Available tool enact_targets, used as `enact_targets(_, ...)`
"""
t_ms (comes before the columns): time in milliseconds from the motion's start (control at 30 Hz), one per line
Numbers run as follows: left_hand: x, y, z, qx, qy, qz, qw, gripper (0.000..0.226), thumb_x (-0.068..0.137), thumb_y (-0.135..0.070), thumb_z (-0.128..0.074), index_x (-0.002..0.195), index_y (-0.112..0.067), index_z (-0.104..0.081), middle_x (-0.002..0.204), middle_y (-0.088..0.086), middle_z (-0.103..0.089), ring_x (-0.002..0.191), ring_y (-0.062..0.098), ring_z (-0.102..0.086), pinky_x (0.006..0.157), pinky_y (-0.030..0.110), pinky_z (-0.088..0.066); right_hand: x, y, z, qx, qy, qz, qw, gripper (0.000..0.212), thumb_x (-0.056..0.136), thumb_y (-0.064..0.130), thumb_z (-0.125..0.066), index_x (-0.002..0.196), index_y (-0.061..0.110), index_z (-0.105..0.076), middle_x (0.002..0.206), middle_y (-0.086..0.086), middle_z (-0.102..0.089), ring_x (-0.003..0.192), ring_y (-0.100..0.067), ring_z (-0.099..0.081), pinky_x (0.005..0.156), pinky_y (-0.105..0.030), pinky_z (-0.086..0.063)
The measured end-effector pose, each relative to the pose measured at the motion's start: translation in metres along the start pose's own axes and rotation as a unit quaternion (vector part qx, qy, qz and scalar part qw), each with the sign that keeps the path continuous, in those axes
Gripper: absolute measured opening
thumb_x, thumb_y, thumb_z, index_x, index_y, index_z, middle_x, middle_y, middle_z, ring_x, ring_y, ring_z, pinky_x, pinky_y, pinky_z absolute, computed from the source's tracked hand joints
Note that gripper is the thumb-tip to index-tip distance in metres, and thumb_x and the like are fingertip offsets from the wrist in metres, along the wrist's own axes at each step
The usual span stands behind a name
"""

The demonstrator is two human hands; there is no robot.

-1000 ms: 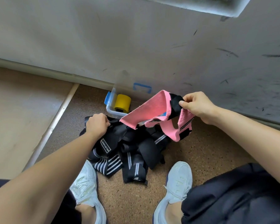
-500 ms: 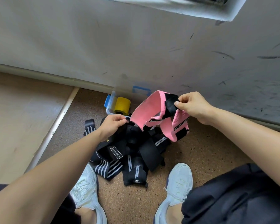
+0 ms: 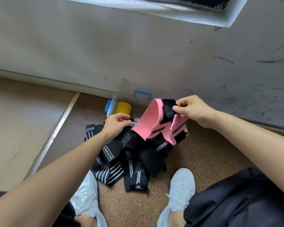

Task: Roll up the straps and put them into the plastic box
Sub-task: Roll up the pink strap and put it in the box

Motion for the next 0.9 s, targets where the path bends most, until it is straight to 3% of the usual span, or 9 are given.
enact_targets(100, -0.01, -0.037, -0.012, -0.025, 0.047, -0.057, 0.997, 0.018, 0.087, -0.024, -0.076, 0.104, -0.023, -0.079, 0.103, -0.001, -0.077, 0.093, 0.01, -0.068, 0.089, 0.03, -0.051, -0.003, 0.009, 0.001, 0.056, 0.021, 0.008, 0.998, 0.035, 0.099, 0.012, -0.066, 0.064, 0.012, -0.066, 0.069, -0.001, -0.058, 0.067, -0.011, -0.052, 0.075, -0.029, -0.043)
enact_targets(233, -0.024, -0.081, -0.027, -0.064, 0.138, -0.097, 0.984, 0.042, 0.08, -0.028, -0.064, 0.117, -0.011, -0.075, 0.114, -0.001, -0.075, 0.101, 0.006, -0.067, 0.085, 0.017, -0.051, -0.004, 0.018, 0.006, 0.131, 0.038, 0.011, 0.991, 0.021, 0.1, 0.011, -0.063, 0.097, -0.01, -0.067, 0.087, -0.014, -0.056, 0.08, -0.024, -0.053, 0.081, -0.035, -0.044)
enact_targets(333, -0.031, -0.104, -0.033, -0.028, 0.144, -0.157, 0.977, 0.034, 0.089, -0.029, -0.076, 0.121, -0.018, -0.073, 0.118, -0.003, -0.076, 0.112, 0.012, -0.07, 0.097, 0.024, -0.054, -0.007, 0.025, 0.008, 0.145, 0.042, 0.007, 0.989, 0.03, 0.099, 0.01, -0.063, 0.104, -0.02, -0.062, 0.094, -0.018, -0.064, 0.086, -0.017, -0.063, 0.086, -0.037, -0.048)
enact_targets(400, -0.034, -0.119, -0.034, -0.021, 0.123, -0.186, 0.975, 0.015, 0.097, -0.02, -0.07, 0.111, -0.015, -0.075, 0.109, 0.001, -0.078, 0.106, 0.021, -0.072, 0.096, 0.032, -0.057, -0.01, 0.029, 0.008, 0.153, 0.049, 0.007, 0.987, 0.029, 0.1, 0.01, -0.062, 0.106, -0.018, -0.064, 0.095, -0.014, -0.069, 0.089, -0.015, -0.065, 0.087, -0.037, -0.05)
enact_targets(467, -0.036, -0.128, -0.032, 0.001, 0.099, -0.195, 0.976, 0.013, 0.101, -0.015, -0.064, 0.106, -0.009, -0.074, 0.103, 0.009, -0.078, 0.098, 0.025, -0.074, 0.091, 0.035, -0.058, -0.013, 0.033, 0.011, 0.163, 0.07, 0.007, 0.984, 0.021, 0.102, 0.014, -0.06, 0.094, -0.003, -0.069, 0.087, -0.006, -0.07, 0.084, -0.018, -0.064, 0.085, -0.036, -0.051)
enact_targets(600, -0.035, -0.133, -0.006, -0.036, 0.068, -0.16, 0.984, 0.016, 0.105, -0.013, -0.056, 0.104, -0.006, -0.071, 0.096, 0.009, -0.076, 0.086, 0.016, -0.067, 0.084, 0.045, -0.055, -0.017, 0.039, 0.025, 0.187, 0.089, 0.0, 0.978, 0.02, 0.104, 0.018, -0.058, 0.084, 0.013, -0.062, 0.076, -0.007, -0.056, 0.068, -0.016, -0.055, 0.07, -0.031, -0.049)
enact_targets(733, -0.046, -0.168, 0.019, -0.089, 0.061, -0.155, 0.982, 0.02, 0.106, -0.025, -0.055, 0.106, -0.012, -0.071, 0.091, -0.001, -0.072, 0.082, 0.013, -0.063, 0.079, 0.034, -0.049, -0.019, 0.048, 0.038, 0.167, 0.055, 0.027, 0.984, 0.014, 0.103, 0.016, -0.057, 0.095, 0.007, -0.063, 0.073, -0.005, -0.055, 0.063, -0.013, -0.054, 0.064, -0.026, -0.046)
enact_targets(833, -0.062, -0.201, 0.034, -0.063, 0.095, -0.169, 0.979, 0.02, 0.106, -0.027, -0.054, 0.106, -0.013, -0.069, 0.084, -0.005, -0.07, 0.073, 0.009, -0.062, 0.067, 0.023, -0.049, -0.023, 0.063, 0.042, 0.191, 0.052, 0.064, 0.978, 0.012, 0.103, 0.014, -0.058, 0.096, 0.005, -0.063, 0.072, -0.005, -0.055, 0.062, -0.013, -0.052, 0.062, -0.025, -0.044)
enact_targets(900, -0.073, -0.212, 0.043, -0.056, 0.111, -0.176, 0.977, 0.017, 0.106, -0.025, -0.055, 0.103, -0.016, -0.069, 0.085, -0.006, -0.07, 0.073, 0.008, -0.063, 0.067, 0.023, -0.05, -0.028, 0.073, 0.042, 0.216, 0.066, 0.073, 0.971, 0.013, 0.1, 0.017, -0.061, 0.103, 0.004, -0.062, 0.076, -0.008, -0.054, 0.064, -0.014, -0.051, 0.063, -0.027, -0.043)
Point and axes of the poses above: each hand's wrist, its own x-axis towards the middle knuckle, its own z-axis out of the back of the hand, y = z × x, the point moved 5 cm from there along x, towards the middle knuckle
